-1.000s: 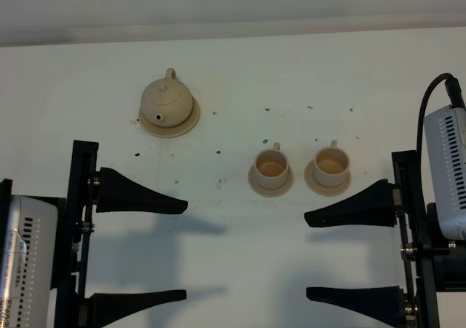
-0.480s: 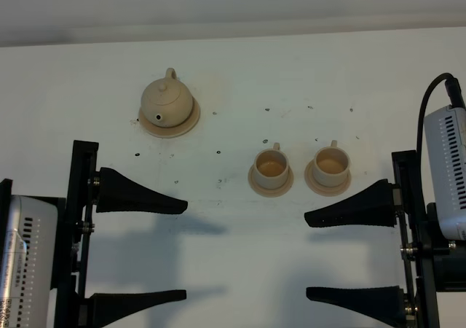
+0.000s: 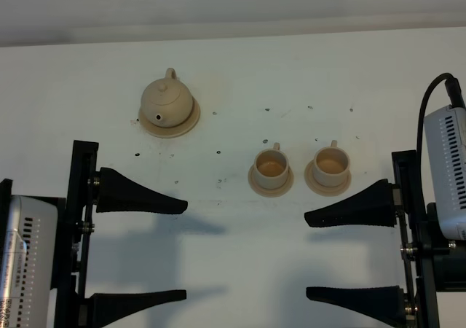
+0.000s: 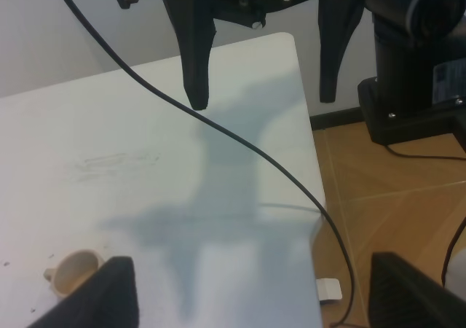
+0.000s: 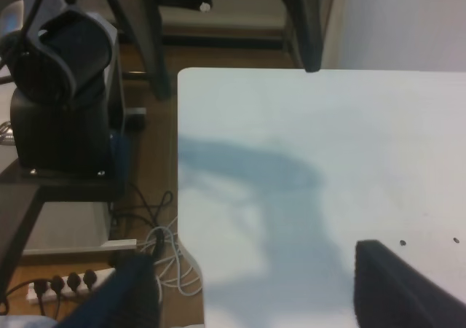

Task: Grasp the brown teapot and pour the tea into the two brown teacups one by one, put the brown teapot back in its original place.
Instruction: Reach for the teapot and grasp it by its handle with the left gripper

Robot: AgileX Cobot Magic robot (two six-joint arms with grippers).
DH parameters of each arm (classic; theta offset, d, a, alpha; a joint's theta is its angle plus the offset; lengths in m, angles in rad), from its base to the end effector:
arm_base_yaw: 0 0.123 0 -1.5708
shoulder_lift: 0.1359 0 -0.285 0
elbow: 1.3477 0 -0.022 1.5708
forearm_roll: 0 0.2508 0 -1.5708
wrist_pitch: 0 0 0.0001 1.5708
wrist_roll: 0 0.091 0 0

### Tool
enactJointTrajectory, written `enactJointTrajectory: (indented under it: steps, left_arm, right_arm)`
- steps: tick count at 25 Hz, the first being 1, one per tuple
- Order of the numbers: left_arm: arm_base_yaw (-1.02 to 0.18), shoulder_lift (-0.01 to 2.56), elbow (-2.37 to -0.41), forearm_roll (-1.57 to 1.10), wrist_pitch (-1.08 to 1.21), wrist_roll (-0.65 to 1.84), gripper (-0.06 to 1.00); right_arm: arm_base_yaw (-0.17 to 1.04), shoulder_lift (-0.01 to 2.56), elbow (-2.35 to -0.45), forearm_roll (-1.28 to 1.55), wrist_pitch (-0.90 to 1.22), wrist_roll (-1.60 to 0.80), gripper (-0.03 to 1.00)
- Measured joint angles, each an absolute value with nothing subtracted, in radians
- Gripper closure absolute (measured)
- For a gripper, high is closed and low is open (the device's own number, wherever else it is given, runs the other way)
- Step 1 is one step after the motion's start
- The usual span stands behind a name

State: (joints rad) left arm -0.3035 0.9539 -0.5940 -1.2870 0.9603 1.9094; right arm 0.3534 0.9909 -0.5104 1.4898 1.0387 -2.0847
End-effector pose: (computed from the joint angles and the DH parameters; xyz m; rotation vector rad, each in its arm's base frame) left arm 0.1314 -0.1162 0.2952 1.4378 1.4187 -0.6821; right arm 0.1210 0.1280 0.2810 -1.4160 1.3009 0.8588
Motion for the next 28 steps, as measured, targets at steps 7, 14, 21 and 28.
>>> enactJointTrajectory:
  steps: [7, 14, 21, 28]
  left_arm:
    - [-0.304, 0.954, -0.594, -1.287, 0.96, 1.909, 0.88]
    - [-0.304, 0.954, -0.594, -1.292, 0.986, 1.909, 0.88]
    - [-0.304, 0.954, -0.594, -1.288, 0.991, 1.911, 0.88]
    - [-0.304, 0.954, -0.594, -1.34, 0.98, 1.914, 0.88]
  right_arm:
    - [0.353, 0.991, -0.51, 1.492, 1.039, -2.085, 0.38]
    - [0.353, 0.991, -0.51, 1.492, 1.039, -2.085, 0.38]
    - [0.353, 0.991, -0.51, 1.493, 1.038, -2.049, 0.39]
    - [0.353, 0.991, -0.51, 1.493, 1.018, -2.042, 0.42]
